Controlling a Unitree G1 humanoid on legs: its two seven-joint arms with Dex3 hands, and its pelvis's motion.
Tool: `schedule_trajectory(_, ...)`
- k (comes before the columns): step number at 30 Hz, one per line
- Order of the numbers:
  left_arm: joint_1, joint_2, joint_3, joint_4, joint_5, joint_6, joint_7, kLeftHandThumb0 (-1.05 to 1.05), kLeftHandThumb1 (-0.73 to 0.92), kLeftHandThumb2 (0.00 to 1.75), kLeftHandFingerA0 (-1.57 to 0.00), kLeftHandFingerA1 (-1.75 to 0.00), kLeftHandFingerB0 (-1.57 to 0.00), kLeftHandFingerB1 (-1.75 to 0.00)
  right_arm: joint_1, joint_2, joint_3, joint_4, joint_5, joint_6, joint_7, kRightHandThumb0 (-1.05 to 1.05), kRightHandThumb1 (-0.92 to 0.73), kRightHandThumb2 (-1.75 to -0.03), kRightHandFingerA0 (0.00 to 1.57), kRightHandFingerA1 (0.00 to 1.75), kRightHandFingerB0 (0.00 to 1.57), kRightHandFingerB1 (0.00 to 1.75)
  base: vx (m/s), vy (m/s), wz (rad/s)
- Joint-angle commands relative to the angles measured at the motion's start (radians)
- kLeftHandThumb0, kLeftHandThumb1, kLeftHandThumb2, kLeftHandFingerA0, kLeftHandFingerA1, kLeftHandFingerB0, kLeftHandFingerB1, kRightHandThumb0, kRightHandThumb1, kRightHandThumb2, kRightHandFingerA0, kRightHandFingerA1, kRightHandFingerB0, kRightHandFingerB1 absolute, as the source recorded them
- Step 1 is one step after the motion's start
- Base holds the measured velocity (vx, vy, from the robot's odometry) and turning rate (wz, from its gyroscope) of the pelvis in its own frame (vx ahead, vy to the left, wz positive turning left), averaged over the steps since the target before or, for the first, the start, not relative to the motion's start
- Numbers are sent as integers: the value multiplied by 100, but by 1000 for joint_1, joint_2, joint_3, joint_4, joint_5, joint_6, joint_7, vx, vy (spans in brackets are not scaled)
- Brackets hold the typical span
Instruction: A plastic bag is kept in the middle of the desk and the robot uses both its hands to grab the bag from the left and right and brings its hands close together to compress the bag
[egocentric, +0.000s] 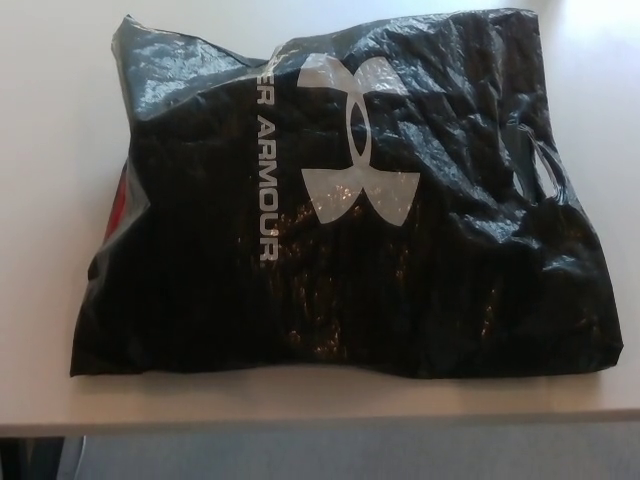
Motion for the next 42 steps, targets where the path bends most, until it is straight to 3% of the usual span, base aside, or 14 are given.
schedule_trajectory(1, -73, -90, -91, 380, 51, 199, 57, -80, 74, 117, 0, -30, -9, -30, -133, -63, 30, 470, -64, 186, -129, -104, -66, -105, 0, 11, 0, 0, 0, 0, 0)
schedule_trajectory(8, -62, -170, -115, 505, 28, 229, 55, -84, 92, 72, -6, -25, -11, -25, -158, -64, 80, 749, -73, 184, -161, -102, -65, -106, 0, 12, 0, 0, 0, 0, 0)
schedule_trajectory(11, -63, -193, -125, 541, 26, 244, 57, -84, 76, 114, -2, -26, -8, -28, -164, -52, 98, 814, -72, 208, -164, -100, -79, -68, 0, 0, 0, 0, 0, 0, 0)
schedule_trajectory(12, -63, -197, -140, 547, 41, 255, 64, -85, 78, 115, -3, -27, -10, -28, -162, -46, 104, 833, -72, 203, -171, -105, -67, -109, 0, 8, 0, 0, 0, 0, 0)
schedule_trajectory(15, -73, -219, -146, 568, 29, 267, 65, -86, 92, 72, -8, -29, -10, -26, -172, -40, 121, 893, -72, 185, -195, -101, -66, -106, 0, 10, 0, 0, 0, 0, 0)
schedule_trajectory(16, -76, -228, -160, 581, 41, 270, 74, -78, 74, 115, 0, -33, -8, -30, -174, -35, 129, 917, -71, 184, -196, -101, -67, -106, 0, 10, 0, 0, 0, 0, 0)
schedule_trajectory(17, -78, -232, -170, 589, 48, 273, 77, -85, 91, 77, -3, -25, -6, -24, -179, -32, 135, 935, -69, 183, -199, -97, -80, -69, 0, 2, 0, 0, 0, 0, 0)
schedule_trajectory(20, -83, -252, -190, 611, 51, 275, 91, -84, 92, 77, -4, -26, -7, -25, -194, -20, 161, 977, -68, 184, -216, -105, -71, -110, 0, 8, 0, 0, 0, 0, 0)
schedule_trajectory(25, -88, -274, -206, 642, 36, 277, 92, -79, 79, 112, -3, -34, -9, -30, -217, 3, 200, 1021, -51, 167, -229, -105, -72, -111, 0, 7, 0, 1, 0, 0, 0)
schedule_trajectory(28, -63, -302, -190, 650, -2, 185, 36, -88, 84, 121, -4, -24, -11, -27, -224, 34, 208, 1027, -32, 163, -227, -96, -86, -67, 0, 0, 0, 0, 0, 0, 0)
schedule_trajectory(29, -58, -308, -186, 653, -12, 179, 12, -87, 84, 122, 0, -14, -14, -22, -222, 45, 213, 1026, -31, 161, -231, -104, -76, -112, 0, 7, 0, 2, 0, 0, 0)
schedule_trajectory(33, -52, -302, -190, 671, -10, 223, -16, -85, 92, 79, 0, -19, -7, -25, -214, 81, 219, 1019, -12, 146, -233, -105, -80, -115, 0, 8, 0, 1, 0, 0, 0)
schedule_trajectory(41, -44, -358, -130, 684, -86, 214, -58, -92, 81, 90, -3, -19, -9, -23, -210, 131, 229, 1011, 17, 127, -203, -85, -92, -88, 0, 18, 0, 0, 0, 0, 0)
schedule_trajectory(42, -47, -364, -126, 686, -89, 213, -62, -93, 82, 90, -2, -19, -8, -22, -213, 139, 226, 1012, 23, 123, -200, -94, -88, -121, 0, 14, 0, 5, 0, 0, 0)
